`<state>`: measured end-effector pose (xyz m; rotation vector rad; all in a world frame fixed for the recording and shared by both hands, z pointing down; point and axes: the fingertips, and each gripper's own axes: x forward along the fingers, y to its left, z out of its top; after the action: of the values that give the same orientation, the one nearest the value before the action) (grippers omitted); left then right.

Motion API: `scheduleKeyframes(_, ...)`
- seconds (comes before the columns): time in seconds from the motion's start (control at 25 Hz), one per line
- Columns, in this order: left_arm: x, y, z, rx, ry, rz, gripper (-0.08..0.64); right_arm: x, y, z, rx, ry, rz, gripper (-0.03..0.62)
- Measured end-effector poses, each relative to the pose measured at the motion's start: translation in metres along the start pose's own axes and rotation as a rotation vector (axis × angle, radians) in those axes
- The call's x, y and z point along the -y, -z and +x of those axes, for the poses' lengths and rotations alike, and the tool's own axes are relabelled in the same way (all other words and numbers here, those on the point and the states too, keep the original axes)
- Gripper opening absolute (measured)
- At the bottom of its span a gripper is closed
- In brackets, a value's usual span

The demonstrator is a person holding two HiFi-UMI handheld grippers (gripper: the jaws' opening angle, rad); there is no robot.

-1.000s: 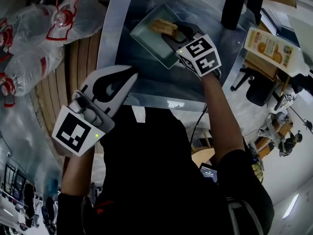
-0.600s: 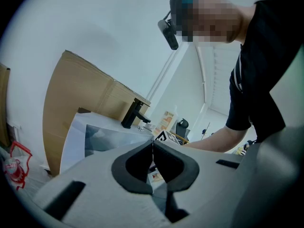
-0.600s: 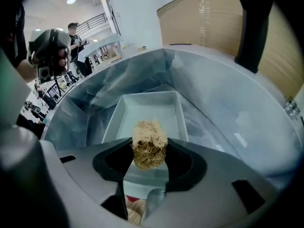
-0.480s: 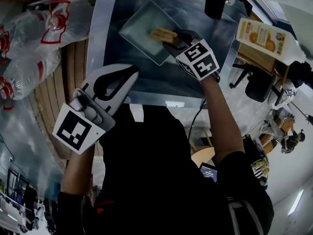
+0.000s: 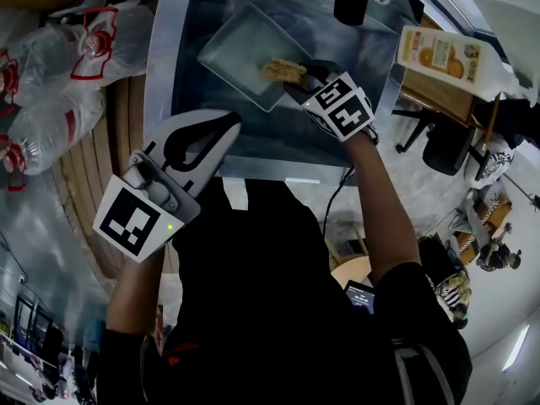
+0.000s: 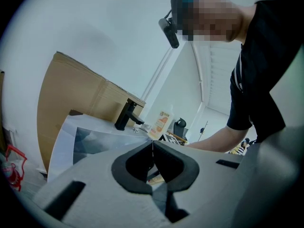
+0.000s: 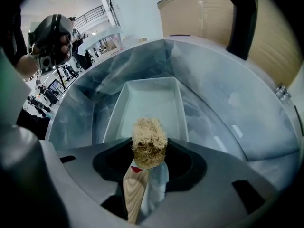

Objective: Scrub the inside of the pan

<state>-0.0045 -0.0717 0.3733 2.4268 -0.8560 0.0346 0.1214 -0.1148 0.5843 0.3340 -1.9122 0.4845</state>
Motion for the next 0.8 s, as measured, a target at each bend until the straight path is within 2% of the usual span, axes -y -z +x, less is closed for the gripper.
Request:
scheduleKeyframes(0.44,0.002,-0.007,0.001,0.011,-0.008,0.004,0.023,0.003,-0.006,-0.007,0.03,-0.006,0.014,0.199)
scheduleKeyframes(0.8,-0.021,-0.017,-0.014,0.027,-0.037,0.0,0.023,0.02,-0.061,-0.012,0.135,0.029,0.033,0.198)
